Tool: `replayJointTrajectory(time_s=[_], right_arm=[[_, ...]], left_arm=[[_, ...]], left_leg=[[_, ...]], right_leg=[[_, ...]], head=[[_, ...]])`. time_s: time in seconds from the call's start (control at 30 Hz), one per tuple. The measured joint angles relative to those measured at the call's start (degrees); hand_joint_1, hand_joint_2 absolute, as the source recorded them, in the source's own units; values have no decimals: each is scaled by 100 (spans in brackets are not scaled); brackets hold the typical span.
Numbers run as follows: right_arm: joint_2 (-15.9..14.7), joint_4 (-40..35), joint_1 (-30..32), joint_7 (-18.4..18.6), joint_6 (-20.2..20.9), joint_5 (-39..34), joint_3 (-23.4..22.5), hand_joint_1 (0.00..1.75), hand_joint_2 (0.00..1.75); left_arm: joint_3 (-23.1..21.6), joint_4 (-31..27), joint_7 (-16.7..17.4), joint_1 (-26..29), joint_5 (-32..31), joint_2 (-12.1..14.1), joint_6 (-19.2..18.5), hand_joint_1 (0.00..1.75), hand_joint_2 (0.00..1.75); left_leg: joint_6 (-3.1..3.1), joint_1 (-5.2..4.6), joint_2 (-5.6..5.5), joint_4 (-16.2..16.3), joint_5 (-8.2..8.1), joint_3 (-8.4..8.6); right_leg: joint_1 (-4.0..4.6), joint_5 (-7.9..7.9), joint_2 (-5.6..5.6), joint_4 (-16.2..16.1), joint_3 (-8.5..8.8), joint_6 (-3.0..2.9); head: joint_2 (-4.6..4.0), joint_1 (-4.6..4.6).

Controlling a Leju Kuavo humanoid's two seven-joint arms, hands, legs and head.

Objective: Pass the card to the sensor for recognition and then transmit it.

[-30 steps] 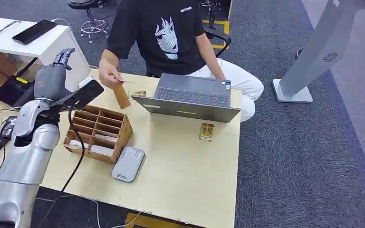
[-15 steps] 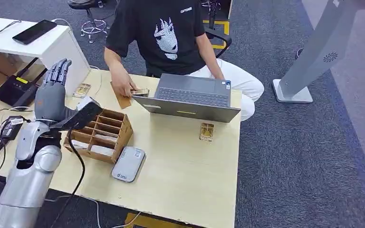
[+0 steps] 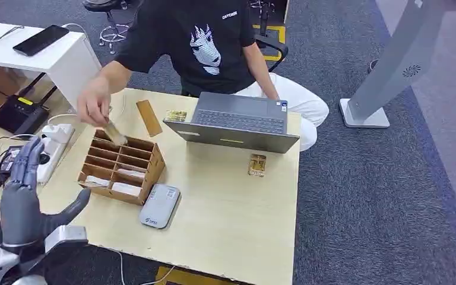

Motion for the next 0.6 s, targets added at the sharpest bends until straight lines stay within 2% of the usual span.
replayJointTrajectory(time_s=[0.13, 0.27, 0.37, 0.43, 0.5, 0.53, 0.57, 0.6], right_arm=[[0, -2, -15, -31, -9, 2, -52, 0, 175], [0, -2, -21, -35, -9, 2, -79, 0, 175], [0, -2, -22, -59, -35, 2, -94, 0, 175], [0, -2, -21, -111, -68, 0, -122, 0, 175], [0, -2, -20, -120, -85, 4, -140, 0, 175], [2, -2, -20, -129, -98, 26, -149, 0, 175], [9, -2, -22, -129, -115, 44, -162, 0, 175], [15, -2, -23, -129, -127, 46, -168, 0, 175]], left_arm=[[341, -555, -183, 572, 152, -199, 26, 0, 175], [498, -799, -209, 763, 168, -306, 19, 0, 175], [634, -931, -378, 909, 464, -439, 24, 0, 175], [868, -1073, -715, 1099, 1030, -684, -82, 0, 175], [1277, -1164, -1063, 1228, 1669, -1059, -487, 0, 175], [1706, -1171, -1251, 1208, 2039, -1399, -894, 0, 175], [2136, -1169, -1289, 1165, 2289, -1693, -1149, 0, 175], [2364, -1146, -1260, 1109, 2484, -1839, -1264, 0, 175]], left_leg=[[2, 0, -18, 0, -1, 0], [3, 0, -20, 0, 1, 4], [2, 1, -19, -1, 1, 8], [2, 0, -17, -1, 0, 12], [3, 0, -19, -1, 0, 10], [4, -1, -22, 0, -1, 9], [6, -1, -21, 0, -3, 9], [8, -1, -20, 0, -5, 11]], right_leg=[[0, -6, -22, 0, 8, 4], [1, -6, -25, 1, 16, 3], [1, -5, -23, 3, 22, 2], [1, -6, -21, 3, 23, 2], [0, -7, -23, 1, 24, 4], [0, -8, -25, 0, 24, 5], [0, -8, -25, -1, 24, 5], [0, -8, -24, -2, 24, 5]], head=[[2, 2], [2, 2], [0, 0], [0, 0], [2, 0], [2, 0], [2, 4], [2, 2]])
